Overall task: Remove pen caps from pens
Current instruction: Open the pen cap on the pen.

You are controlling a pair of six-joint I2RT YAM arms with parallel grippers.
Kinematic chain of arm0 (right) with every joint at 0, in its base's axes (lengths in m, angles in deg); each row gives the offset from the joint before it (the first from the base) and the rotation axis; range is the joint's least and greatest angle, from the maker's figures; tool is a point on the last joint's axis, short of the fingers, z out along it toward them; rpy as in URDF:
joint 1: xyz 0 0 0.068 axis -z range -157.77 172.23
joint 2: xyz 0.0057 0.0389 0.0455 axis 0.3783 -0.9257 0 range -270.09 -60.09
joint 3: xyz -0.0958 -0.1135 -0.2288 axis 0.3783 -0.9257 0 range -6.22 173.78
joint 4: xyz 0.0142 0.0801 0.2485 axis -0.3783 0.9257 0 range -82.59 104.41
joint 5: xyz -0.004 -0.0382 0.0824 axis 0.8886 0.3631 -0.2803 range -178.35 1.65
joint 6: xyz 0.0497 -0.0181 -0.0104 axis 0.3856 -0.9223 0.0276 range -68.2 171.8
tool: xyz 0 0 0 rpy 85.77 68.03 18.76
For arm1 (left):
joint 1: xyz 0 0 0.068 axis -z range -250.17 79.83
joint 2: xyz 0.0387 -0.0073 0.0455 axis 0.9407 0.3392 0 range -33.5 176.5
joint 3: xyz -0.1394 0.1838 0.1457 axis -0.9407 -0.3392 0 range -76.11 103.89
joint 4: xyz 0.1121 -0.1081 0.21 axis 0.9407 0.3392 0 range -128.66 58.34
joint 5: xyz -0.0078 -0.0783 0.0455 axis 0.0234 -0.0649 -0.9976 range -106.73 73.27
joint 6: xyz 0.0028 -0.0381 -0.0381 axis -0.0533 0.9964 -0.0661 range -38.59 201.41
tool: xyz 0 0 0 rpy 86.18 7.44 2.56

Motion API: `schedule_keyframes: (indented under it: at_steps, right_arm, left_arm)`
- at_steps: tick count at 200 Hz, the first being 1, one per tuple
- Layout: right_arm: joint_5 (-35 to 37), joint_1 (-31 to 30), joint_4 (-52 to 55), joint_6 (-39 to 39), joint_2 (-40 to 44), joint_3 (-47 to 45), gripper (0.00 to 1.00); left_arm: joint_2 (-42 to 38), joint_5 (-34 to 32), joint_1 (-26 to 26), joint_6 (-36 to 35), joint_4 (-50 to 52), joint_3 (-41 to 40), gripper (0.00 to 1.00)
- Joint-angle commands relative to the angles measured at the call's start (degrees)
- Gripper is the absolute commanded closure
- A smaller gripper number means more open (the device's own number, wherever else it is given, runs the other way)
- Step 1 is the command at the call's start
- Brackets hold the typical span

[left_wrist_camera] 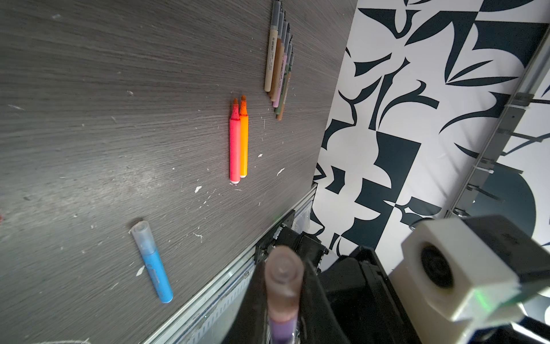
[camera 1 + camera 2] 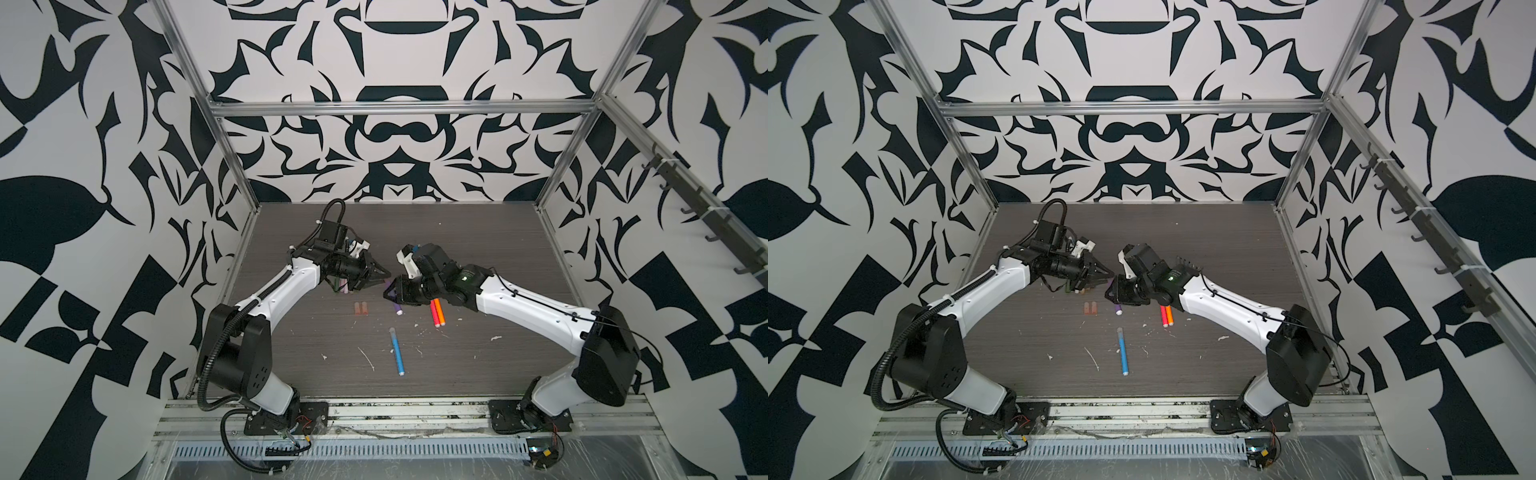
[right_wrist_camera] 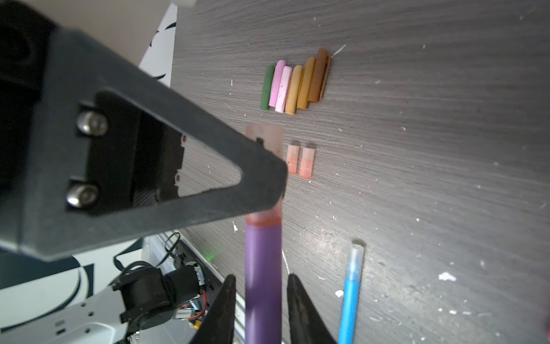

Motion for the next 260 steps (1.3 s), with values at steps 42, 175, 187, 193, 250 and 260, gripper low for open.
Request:
schedule_keyframes:
  at_steps: [42, 175, 187, 193, 250, 260]
  right_arm:
    - [-1.5, -0.3, -1.3, -0.1, -0.1, 0.7, 1.0]
    - [9.7, -10.9, -4.9, 8.4, 10.7, -11.4, 1.0]
    - [10.1, -10.5, -4.5, 8.1, 11.5, -11.3, 1.0]
    - [10.2, -10.1, -4.2, 8.0, 11.7, -11.3, 1.0]
    - [13.5, -7.0, 2.1, 5.9, 14.1, -11.3, 1.0]
    - [15.0, -6.7, 4.0, 5.8, 14.6, -11.2, 1.0]
  left_arm:
    - [-0.8, 1.3, 0.2, 0.2, -0.5, 1.4, 1.0]
    - [27.5, -14.5, -15.7, -12.7, 18.8, 50.3, 1.0]
    - [26.8, -13.8, -16.1, -11.6, 16.5, 48.5, 1.0]
    - [26.5, -13.3, -16.1, -11.4, 15.9, 47.5, 1.0]
    - [14.1, -17.8, -16.0, -20.2, 18.7, 27.1, 1.0]
    - [11.2, -18.9, -16.0, -21.7, 18.9, 21.7, 1.0]
